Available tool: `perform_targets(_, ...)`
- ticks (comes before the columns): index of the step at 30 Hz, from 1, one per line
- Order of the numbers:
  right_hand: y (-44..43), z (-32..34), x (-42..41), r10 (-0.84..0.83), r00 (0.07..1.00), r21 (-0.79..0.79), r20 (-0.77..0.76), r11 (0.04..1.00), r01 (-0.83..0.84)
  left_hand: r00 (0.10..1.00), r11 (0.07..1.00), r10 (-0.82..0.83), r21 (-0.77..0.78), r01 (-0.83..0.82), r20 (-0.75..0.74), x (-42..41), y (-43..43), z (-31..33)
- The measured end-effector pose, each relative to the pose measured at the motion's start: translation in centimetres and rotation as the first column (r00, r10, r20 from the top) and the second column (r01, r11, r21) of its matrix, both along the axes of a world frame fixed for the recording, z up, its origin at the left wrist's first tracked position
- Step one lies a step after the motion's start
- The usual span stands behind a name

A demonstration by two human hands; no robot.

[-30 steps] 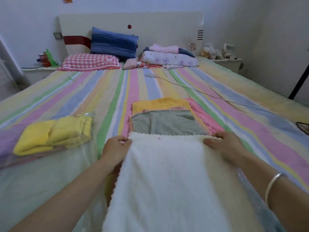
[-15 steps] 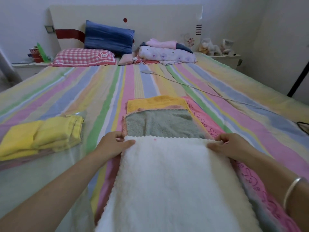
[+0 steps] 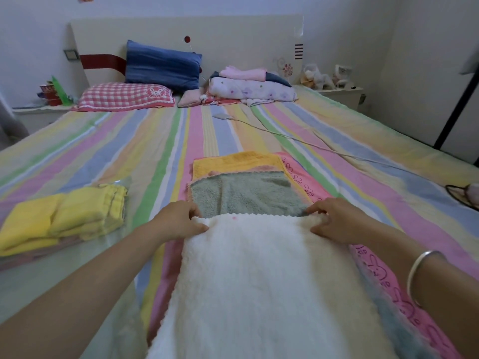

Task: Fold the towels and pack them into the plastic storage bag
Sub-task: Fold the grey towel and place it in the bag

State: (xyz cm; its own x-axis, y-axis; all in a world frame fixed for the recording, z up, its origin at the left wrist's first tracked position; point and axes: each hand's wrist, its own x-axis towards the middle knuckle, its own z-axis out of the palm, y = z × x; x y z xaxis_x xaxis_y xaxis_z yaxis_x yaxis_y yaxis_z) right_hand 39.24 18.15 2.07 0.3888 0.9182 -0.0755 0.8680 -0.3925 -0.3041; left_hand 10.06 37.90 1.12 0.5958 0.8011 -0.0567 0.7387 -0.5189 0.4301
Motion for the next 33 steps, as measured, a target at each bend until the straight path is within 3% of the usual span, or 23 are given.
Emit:
perform_targets(4, 0.4, 0.4, -0.4, -0.041, 0.999, 0.021, -0.009, 0.999, 0.041, 0.997, 0.999, -0.002, 0.039, -0.001, 0.071, -0.5, -0.1, 0.7)
perform_targets(10, 1.2, 1.5, -0.6, -0.210, 0.956, 0.270, -0.205, 0.927, 0.261, 0.925, 0.988, 0.154, -0.067, -0.139, 0.347, -1.5, 0.3, 2.0)
perform_targets(18, -1.8, 4.2, -3.3, -0.155, 0.965, 0.462, -0.212, 0.854, 0.239, 0.840, 0.981, 0.178, -0.164, -0.108, 0.513, -4.3, -2.7, 4.7)
perform_targets(22, -7.7, 5.2, -6.1, -0.035, 0.983, 0.567, -0.182, 0.812, 0.134, 0.790, 0.988, 0.153, -0.081, -0.130, 0.594, -7.2, -6.4, 5.3)
perform_targets(24, -11.1, 5.1, -7.8, 0.004, 0.984, 0.584, -0.177, 0.805, 0.102, 0.784, 0.994, 0.113, -0.059, -0.097, 0.610, -9.0, -9.2, 5.1)
perform_targets(28, -17.0, 3.2, -10.7, 0.070, 0.975, 0.569, -0.211, 0.820, 0.064, 0.746, 0.985, 0.063, -0.162, 0.061, 0.663, -12.8, -15.0, 3.6)
perform_targets(33, -21.5, -0.3, -12.5, 0.049, 0.980, 0.580, -0.193, 0.812, 0.073, 0.763, 0.957, -0.012, -0.215, 0.197, 0.646, -15.6, -18.5, 0.6)
